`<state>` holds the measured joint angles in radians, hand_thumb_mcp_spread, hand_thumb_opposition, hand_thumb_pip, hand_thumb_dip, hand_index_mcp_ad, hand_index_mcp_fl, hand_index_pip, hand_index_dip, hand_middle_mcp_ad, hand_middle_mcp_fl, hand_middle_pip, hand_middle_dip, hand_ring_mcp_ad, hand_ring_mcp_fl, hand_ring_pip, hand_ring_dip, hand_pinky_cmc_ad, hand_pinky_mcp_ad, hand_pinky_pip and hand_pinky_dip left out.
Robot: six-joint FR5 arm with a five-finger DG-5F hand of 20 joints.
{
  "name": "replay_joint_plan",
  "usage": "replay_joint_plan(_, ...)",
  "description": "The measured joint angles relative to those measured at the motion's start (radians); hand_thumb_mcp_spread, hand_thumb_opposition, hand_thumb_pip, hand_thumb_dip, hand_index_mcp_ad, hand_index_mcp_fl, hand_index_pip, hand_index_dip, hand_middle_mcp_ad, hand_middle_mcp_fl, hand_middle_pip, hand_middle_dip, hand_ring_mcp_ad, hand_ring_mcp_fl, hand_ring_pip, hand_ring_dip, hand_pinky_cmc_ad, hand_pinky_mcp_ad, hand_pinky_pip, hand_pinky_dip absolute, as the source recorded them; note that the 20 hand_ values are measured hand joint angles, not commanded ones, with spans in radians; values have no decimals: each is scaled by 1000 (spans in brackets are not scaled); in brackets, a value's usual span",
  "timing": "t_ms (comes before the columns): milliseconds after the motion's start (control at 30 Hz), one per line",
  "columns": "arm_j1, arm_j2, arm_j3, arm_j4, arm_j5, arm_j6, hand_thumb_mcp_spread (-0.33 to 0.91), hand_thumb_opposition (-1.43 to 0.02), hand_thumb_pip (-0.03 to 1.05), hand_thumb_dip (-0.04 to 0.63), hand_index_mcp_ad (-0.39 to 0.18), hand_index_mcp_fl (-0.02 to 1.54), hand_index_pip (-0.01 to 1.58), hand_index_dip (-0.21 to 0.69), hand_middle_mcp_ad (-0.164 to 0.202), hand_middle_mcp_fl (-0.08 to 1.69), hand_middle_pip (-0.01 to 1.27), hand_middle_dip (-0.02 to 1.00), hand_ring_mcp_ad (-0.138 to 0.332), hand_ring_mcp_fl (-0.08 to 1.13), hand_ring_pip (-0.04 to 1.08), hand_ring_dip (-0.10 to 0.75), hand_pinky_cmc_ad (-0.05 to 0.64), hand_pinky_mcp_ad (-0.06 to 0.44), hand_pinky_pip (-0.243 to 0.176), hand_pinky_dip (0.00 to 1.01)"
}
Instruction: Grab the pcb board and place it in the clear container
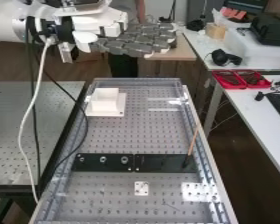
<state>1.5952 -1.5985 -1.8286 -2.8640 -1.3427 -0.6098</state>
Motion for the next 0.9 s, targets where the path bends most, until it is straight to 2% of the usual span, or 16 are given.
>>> replay_joint_plan(133, -17, -28, -34, 55, 33, 34, 0, 0, 24, 0, -5, -9, 7, 16, -5, 0, 9, 28, 75, 9, 14, 12, 49, 35, -10, 21)
replay_joint_plan(200, -23, -37, -44, 77, 44, 47, 70, -89, 138, 12, -5, -7, 3, 14, -5, 0, 21, 24, 86, 0, 16, 12, 59, 31, -12, 58)
replay_joint_plan(267, -26, -47, -51, 92, 59, 61, 213, -278, 171, 23, -5, 23, 21, 61, -7, 3, 65, 26, 103, 2, 30, 12, 80, 49, -10, 122)
replay_joint_plan(333, -26, -59, -59, 107, 86, 67, 216, -380, 168, 19, -5, 44, 37, 77, -7, 2, 75, 28, 120, 2, 44, 12, 133, 87, -10, 168)
replay_joint_plan(433, -11, -83, -76, 143, 178, 79, 262, -494, 171, 23, -5, 73, 54, 122, -3, 3, 98, 26, 171, 5, 59, 12, 190, 126, -28, 246)
replay_joint_plan(500, 4, -97, -85, 162, 235, 87, 265, -538, 171, 23, -5, 75, 54, 126, -2, 9, 106, 31, 183, 2, 72, 12, 215, 152, -42, 267)
replay_joint_plan(533, 18, -106, -91, 176, 277, 94, 262, -553, 168, 23, -3, 75, 51, 122, -2, 9, 108, 31, 202, 2, 77, 12, 227, 147, -45, 290)
replay_joint_plan(600, 44, -125, -101, 199, 351, 109, 274, -569, 166, 23, -2, 73, 52, 133, -2, 2, 110, 33, 201, 7, 73, 12, 227, 166, -59, 307)
replay_joint_plan(633, 56, -134, -106, 210, 383, 115, 297, -590, 173, 23, 0, 115, 54, 148, -2, 9, 124, 31, 199, 9, 70, 12, 251, 166, -61, 318)
replay_joint_plan(733, 89, -160, -118, 245, 468, 130, 314, -620, 173, 23, 2, 138, 52, 152, 5, 19, 126, 47, 208, 3, 84, 12, 260, 166, -65, 326)
replay_joint_plan(833, 132, -204, -134, 311, 581, 163, 311, -618, 173, 16, 5, 138, 63, 169, 7, 21, 124, 49, 215, 7, 87, 12, 264, 176, -75, 337)
replay_joint_plan(900, 143, -226, -140, 342, 619, 179, 328, -620, 204, 23, 5, 171, 63, 180, 7, 21, 122, 51, 213, 9, 87, 12, 264, 185, -75, 337)
